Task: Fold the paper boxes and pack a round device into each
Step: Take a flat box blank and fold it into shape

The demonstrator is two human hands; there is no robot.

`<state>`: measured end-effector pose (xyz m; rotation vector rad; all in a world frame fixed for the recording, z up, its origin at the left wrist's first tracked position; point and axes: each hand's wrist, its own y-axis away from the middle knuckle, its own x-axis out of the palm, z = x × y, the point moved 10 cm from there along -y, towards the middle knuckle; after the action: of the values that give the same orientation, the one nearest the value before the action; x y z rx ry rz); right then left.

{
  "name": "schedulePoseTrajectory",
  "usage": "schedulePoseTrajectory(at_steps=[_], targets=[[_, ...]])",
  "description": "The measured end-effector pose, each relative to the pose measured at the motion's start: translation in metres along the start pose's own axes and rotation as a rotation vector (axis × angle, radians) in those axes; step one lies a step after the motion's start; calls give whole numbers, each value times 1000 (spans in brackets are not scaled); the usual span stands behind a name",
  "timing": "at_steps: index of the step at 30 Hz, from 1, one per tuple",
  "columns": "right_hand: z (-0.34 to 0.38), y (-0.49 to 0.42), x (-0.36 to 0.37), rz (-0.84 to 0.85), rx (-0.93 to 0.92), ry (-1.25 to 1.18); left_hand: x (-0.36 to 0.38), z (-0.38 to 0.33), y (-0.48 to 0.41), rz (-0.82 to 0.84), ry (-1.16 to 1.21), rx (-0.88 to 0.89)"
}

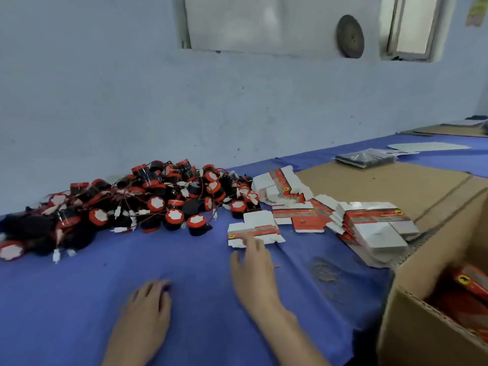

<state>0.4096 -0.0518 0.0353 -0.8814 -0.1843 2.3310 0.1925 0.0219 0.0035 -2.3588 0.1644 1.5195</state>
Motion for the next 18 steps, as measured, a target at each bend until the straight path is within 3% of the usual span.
schedulePoseTrajectory(at_steps=[3,9,18], targets=[[-7,-36,14,29,-49,321,8,7,0,4,-11,41],[-59,-62,37,221,79,576,5,5,-1,-31,16,61],[-29,-49,30,158,-147,644,3,4,0,-37,-33,33]])
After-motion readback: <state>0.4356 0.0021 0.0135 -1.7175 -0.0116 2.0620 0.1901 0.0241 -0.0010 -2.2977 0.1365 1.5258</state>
